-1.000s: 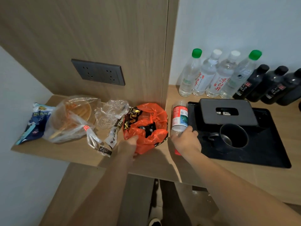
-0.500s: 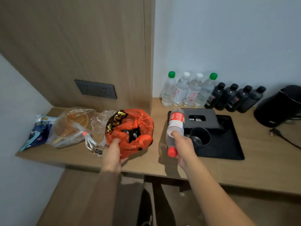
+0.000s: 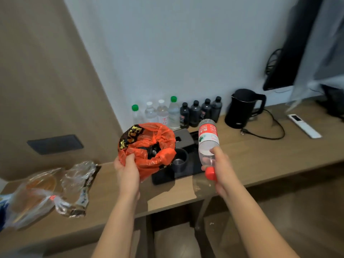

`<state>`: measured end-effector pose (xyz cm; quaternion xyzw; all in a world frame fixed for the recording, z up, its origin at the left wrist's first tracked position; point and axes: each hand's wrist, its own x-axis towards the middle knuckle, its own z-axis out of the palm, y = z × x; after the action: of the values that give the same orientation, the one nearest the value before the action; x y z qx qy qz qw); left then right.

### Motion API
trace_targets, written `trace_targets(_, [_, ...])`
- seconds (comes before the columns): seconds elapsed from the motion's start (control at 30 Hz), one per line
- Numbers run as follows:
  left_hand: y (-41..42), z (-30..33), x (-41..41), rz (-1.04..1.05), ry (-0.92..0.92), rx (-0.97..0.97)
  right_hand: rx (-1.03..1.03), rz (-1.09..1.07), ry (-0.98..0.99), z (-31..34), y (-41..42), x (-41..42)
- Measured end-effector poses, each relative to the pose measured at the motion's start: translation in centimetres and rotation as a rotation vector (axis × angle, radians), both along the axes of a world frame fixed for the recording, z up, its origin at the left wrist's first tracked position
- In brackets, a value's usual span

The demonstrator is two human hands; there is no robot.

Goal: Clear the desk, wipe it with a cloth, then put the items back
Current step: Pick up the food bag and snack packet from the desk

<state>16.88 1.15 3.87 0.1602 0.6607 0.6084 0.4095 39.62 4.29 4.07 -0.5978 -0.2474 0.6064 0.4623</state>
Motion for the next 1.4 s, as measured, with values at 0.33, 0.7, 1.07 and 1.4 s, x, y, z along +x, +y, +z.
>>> trace_targets(0.33, [4.0,1.3,23.0,-0.35,-0.006,-0.011,0.05,-0.248,0.143,1.0,-3.5,22.2])
trace_targets(0.7, [5.0,0.2,50.7,-0.771,0.013,-0.073,0.033,-0.661,0.228,-1.5,-8.7,46.8])
trace_targets(1.07, [11.0,-1.8,74.6,-1.081,-0.06,-0.012,0.027,-0.941,0.425,-1.6,-8.8,67.4])
trace_targets(1.4, [12.3,-3.9,99.1,-1.399,0.003,-0.082,0.114,-1.216,0.554,-1.1,-13.0,86.6])
